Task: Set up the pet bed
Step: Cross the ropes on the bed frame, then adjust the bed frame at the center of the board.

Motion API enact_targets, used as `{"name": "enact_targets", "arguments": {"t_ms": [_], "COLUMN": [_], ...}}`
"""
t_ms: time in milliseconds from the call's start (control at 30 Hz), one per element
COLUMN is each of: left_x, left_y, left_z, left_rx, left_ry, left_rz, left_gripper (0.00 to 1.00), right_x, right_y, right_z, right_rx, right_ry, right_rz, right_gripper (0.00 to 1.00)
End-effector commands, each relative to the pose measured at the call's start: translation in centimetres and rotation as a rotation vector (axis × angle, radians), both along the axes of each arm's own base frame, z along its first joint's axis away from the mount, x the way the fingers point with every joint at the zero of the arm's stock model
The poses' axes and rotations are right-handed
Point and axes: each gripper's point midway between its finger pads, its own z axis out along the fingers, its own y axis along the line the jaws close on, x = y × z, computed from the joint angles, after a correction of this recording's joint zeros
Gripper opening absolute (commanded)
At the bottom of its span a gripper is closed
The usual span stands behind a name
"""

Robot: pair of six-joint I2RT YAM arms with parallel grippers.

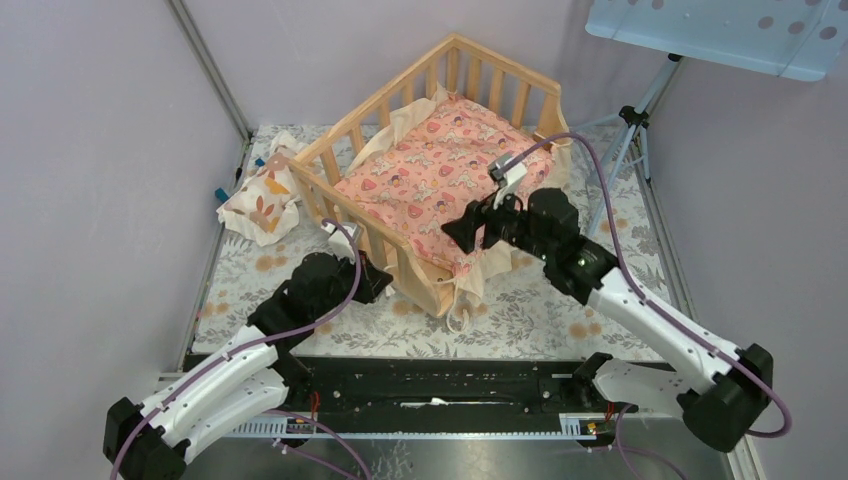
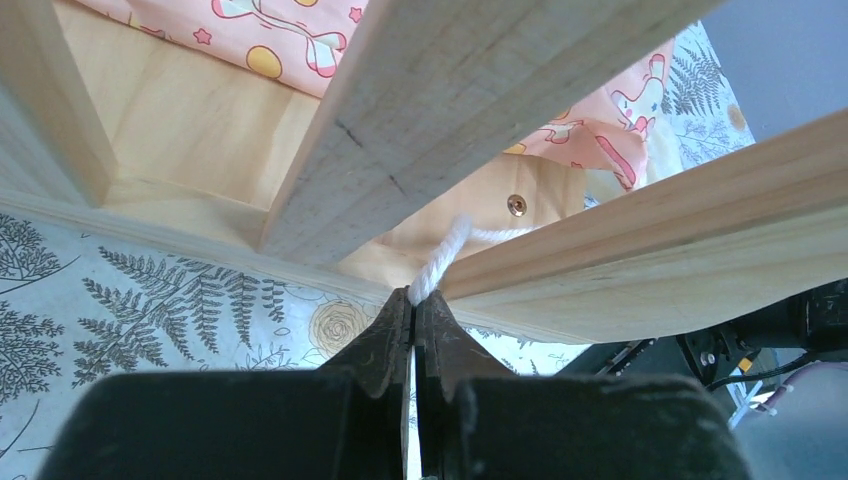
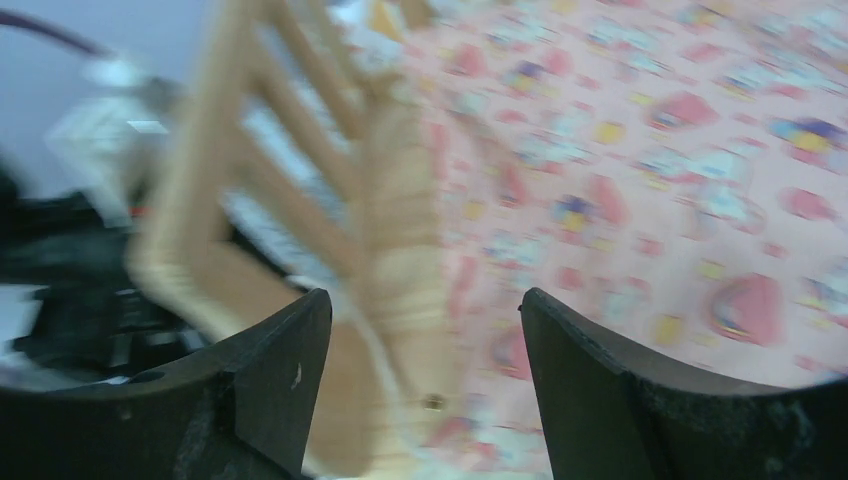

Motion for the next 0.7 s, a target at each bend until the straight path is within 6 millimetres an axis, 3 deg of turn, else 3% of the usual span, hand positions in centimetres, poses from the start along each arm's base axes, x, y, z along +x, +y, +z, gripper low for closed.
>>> {"name": "enact_targets", "arguments": {"t_ms": [0, 100, 233, 367, 467, 667], "left_x": [0.0, 0.3, 0.5, 0.5, 0.4, 0.1], "left_y": [-1.1, -0.5, 0.1, 0.7, 0.8, 0.9], "left_z": [2.6, 1.6, 0.7, 0.2, 0.3, 0.2], "left_rx": [-0.082, -0.069, -0.068, -0.061, -0.054, -0.069], "left_ry": [-0.035, 0.007, 0.061, 0.099, 0.107, 0.108], "left_rz": [-0.029, 0.017, 0.073, 0.115, 0.117, 0.120], "left_gripper": [0.00, 0.00, 0.00, 0.00, 0.00, 0.00], "right_x": [-4.2, -5.3, -3.8, -3.2, -3.8, -4.8], "right_y": [3.3, 4.8, 6.0, 7.9, 9.0, 7.7], "right_z": [3.8, 4.1, 2.9, 2.3, 2.3, 3.1], "right_rx": [0.131, 0.171, 0.113, 0.084, 0.096, 0.113], "right_ry": [-0.028, -0.031, -0.062, -0.087, -0.095, -0.128], "right_rz": [0.002, -0.025, -0.095, -0.046, 0.017, 0.009], "right_gripper": [0.78, 0.80, 0.83, 0.86, 0.87, 0.84]}}
